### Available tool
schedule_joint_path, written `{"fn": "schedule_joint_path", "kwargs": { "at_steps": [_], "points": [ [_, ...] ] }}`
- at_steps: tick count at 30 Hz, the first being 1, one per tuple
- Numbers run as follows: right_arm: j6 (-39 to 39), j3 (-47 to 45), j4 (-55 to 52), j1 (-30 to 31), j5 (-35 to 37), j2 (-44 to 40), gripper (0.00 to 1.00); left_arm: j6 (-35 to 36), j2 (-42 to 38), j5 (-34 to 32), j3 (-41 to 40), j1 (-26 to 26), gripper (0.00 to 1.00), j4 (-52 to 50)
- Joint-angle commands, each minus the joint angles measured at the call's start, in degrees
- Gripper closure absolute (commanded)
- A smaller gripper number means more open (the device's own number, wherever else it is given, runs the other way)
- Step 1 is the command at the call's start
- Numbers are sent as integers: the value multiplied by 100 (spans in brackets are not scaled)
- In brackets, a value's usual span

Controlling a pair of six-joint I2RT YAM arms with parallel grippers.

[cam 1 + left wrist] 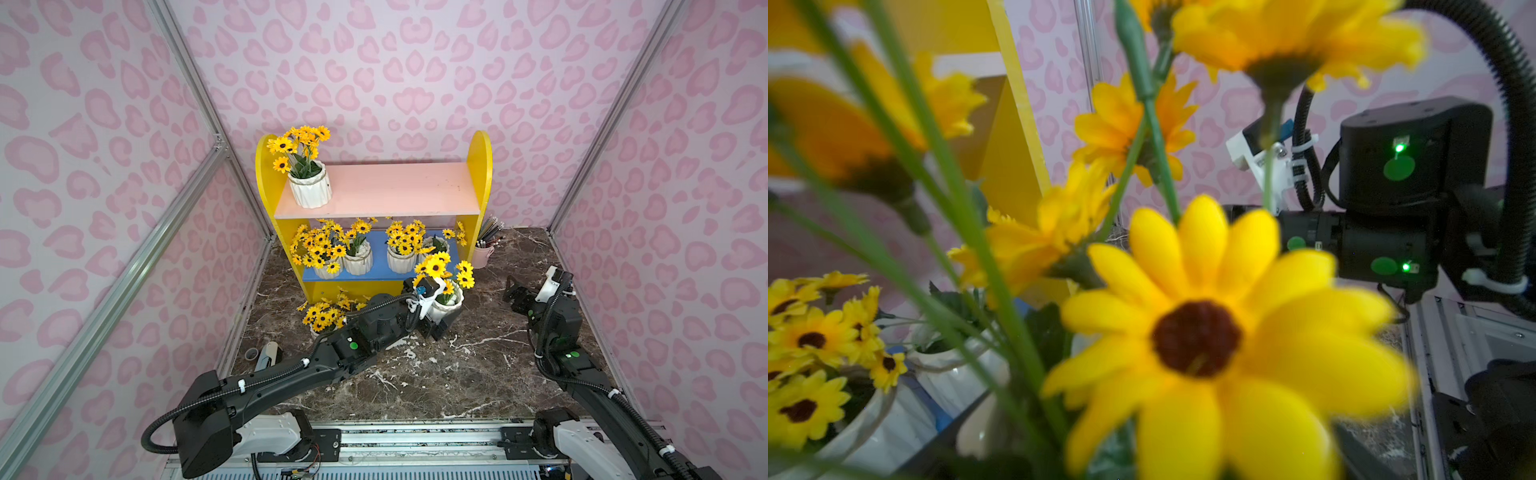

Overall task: Take the sunflower pots off the shelves
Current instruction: Pick up the sunflower pot from the shelf, then place the sunflower pot at the center of the board.

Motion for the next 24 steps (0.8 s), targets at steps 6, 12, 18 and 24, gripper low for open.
{"fn": "schedule_joint_path", "kwargs": {
  "at_steps": [6, 12, 18, 24],
  "points": [
    [263, -130, 63, -222, -399, -37, 7, -409, 1408, -267, -303, -380, 96, 2624],
    [223, -221, 48, -226, -265, -118, 7, -623, 2388, -289, -372, -449, 97, 3717],
    [202, -263, 104, -223, -366, -72, 8, -638, 3209, -489, -397, -495, 96, 4621],
    [75, -296, 189, -224, -683, 24, 8, -628, 3813, -604, -485, -505, 96, 5254]
  ]
}}
